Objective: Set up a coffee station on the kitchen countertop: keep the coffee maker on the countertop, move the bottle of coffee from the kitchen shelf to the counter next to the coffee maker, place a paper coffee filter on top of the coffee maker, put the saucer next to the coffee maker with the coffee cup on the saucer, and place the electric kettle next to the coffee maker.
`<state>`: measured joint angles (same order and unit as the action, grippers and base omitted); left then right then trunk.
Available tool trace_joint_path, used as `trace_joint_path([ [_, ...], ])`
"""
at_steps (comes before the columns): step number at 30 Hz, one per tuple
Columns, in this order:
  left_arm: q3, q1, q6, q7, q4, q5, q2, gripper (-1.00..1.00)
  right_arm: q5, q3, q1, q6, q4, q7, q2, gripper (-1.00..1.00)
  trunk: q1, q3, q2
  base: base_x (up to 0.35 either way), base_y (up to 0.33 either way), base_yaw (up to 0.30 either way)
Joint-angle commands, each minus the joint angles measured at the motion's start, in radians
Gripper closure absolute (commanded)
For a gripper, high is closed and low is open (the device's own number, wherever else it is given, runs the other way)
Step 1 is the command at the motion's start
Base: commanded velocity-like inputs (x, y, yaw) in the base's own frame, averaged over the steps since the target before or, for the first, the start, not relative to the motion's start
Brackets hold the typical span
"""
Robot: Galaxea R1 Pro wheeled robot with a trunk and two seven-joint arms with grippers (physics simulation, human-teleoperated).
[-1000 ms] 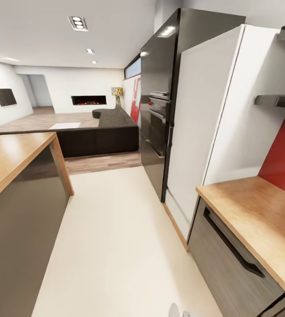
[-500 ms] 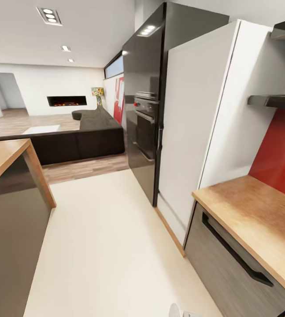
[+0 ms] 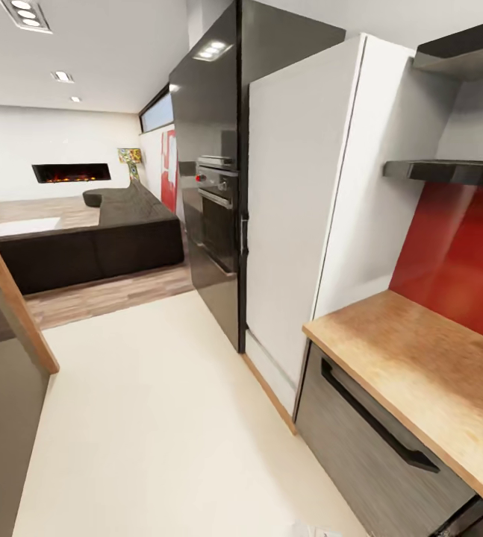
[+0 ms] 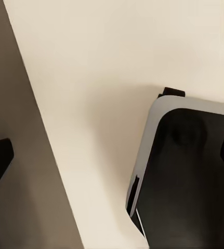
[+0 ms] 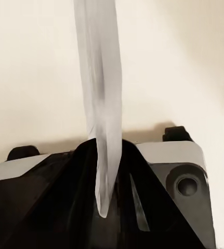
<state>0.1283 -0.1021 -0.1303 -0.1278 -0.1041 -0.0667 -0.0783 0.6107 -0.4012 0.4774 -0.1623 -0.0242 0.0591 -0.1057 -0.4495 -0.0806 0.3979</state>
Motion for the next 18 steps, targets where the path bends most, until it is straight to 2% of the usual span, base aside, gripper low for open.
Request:
trace_joint_path([
  [1,0.002,-0.001,-0.004,0.0,0.005,-0.007,0.0,-1.0,0.013,-0.008,0.0,-0.005,-0.001,-0.002,0.007,1.0,-0.001,-0.002,0.002,0.001,0.0,-0.264],
  [2,0.002,-0.001,-0.004,0.0,0.013,-0.007,-0.001,-1.0,0.012,-0.008,-0.004,-0.005,-0.001,-0.001,0.015,1.0,-0.001,-0.002,0.002,0.001,0.0,-0.264],
  [3,0.002,-0.001,-0.005,0.0,0.023,-0.008,-0.001,-1.0,0.012,-0.008,-0.01,-0.005,-0.001,-0.001,0.035,1.0,-0.001,-0.002,0.002,0.0,0.0,-0.264],
  [6,0.003,-0.001,-0.005,-0.001,0.028,-0.011,-0.002,-1.0,0.012,-0.008,-0.016,-0.004,-0.001,0.0,0.073,1.0,-0.001,-0.002,0.002,0.0,0.0,-0.264],
  [10,0.002,-0.001,-0.006,-0.001,0.029,-0.01,-0.003,-1.0,0.011,-0.008,-0.036,-0.005,-0.001,-0.005,0.1,1.0,-0.001,-0.001,0.002,0.0,0.0,-0.264],
  [12,0.0,-0.001,-0.006,0.0,0.029,-0.004,-0.002,-1.0,0.011,-0.009,-0.061,-0.005,0.0,-0.006,0.111,1.0,-0.001,0.0,0.002,0.0,0.0,-0.264],
  [15,-0.003,-0.001,-0.007,0.002,0.03,0.001,-0.002,-1.0,0.013,-0.009,-0.103,-0.001,-0.001,0.001,0.113,1.0,-0.001,0.0,0.002,0.0,0.0,-0.264],
  [18,-0.004,-0.001,-0.007,0.002,0.03,0.002,-0.001,-1.0,0.017,-0.007,-0.111,0.001,-0.002,0.002,0.116,1.0,-0.001,0.0,0.002,0.0,0.0,-0.265],
])
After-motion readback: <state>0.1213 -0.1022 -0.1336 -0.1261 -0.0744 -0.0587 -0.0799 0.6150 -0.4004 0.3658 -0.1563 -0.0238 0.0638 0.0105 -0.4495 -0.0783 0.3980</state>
